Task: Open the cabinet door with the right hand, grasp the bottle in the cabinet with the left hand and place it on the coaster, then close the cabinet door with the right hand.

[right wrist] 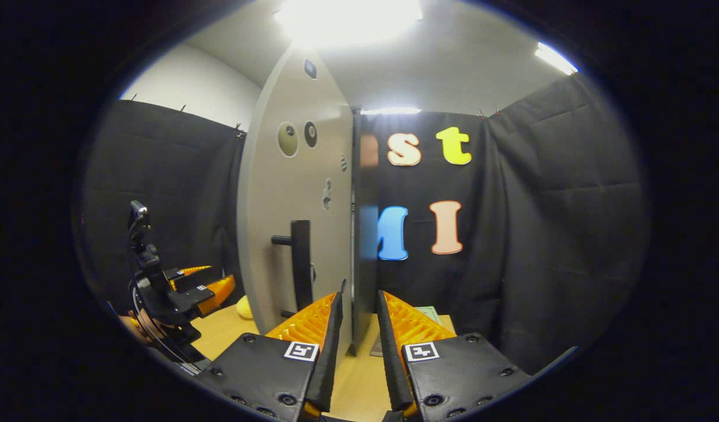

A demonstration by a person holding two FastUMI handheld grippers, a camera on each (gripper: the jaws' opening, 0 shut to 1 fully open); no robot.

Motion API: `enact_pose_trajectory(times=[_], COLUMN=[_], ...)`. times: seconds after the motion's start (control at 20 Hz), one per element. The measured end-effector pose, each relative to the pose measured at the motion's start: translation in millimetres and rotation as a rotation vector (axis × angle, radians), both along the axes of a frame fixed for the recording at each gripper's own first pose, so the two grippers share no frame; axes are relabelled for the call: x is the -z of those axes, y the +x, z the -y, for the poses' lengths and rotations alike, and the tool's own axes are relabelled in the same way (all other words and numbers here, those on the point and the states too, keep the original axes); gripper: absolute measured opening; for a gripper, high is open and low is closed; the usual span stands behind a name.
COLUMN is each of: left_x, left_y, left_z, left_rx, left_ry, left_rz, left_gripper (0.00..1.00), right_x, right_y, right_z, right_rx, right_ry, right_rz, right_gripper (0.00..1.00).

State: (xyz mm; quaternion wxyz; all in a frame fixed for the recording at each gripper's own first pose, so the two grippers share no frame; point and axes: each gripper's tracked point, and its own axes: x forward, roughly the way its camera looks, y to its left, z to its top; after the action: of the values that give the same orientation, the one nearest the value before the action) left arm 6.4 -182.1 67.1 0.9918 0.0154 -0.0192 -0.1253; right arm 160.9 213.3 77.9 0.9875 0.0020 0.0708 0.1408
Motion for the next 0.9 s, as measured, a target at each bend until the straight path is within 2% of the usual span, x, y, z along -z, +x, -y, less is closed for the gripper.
enact_pose_trajectory(times=[0.05,0.15,0.25,0.3,0.35,0.4,0.65,0.7,0.9], left_x=[-5.3,-17.1,-30.9,-35.8,-37.7,-41.6,-45.1,-42.4,-22.3], left_y=[11.0,33.7,59.3,73.5,86.9,100.5,169.0,183.0,235.0], left_z=[0.7,4.3,9.5,11.0,11.9,13.9,22.6,26.2,33.3], left_rx=[0.009,0.032,0.052,0.060,0.070,0.080,0.108,0.115,0.139], left_ry=[0.002,0.000,-0.019,-0.027,-0.035,-0.042,-0.038,-0.035,-0.050], left_rz=[0.013,0.042,0.068,0.072,0.075,0.077,0.063,0.053,0.003], left_gripper=[0.78,0.79,0.79,0.80,0.80,0.81,0.81,0.78,0.79], right_x=[0.9,3.0,4.7,5.0,5.5,5.7,12.4,13.7,20.0], right_y=[-1.6,-4.3,-6.0,-6.3,-6.5,-5.9,-8.7,-11.0,-7.5], right_z=[2.8,12.2,22.7,27.0,32.9,37.8,52.5,54.6,59.4], right_rx=[0.037,0.120,0.209,0.247,0.286,0.324,0.480,0.505,0.579], right_ry=[0.008,0.025,0.038,0.041,0.044,0.048,0.073,0.077,0.065], right_rz=[-0.006,-0.022,-0.029,-0.031,-0.030,-0.028,-0.050,-0.058,-0.074], right_gripper=[0.43,0.64,0.94,0.98,0.92,0.98,0.98,0.98,0.98])
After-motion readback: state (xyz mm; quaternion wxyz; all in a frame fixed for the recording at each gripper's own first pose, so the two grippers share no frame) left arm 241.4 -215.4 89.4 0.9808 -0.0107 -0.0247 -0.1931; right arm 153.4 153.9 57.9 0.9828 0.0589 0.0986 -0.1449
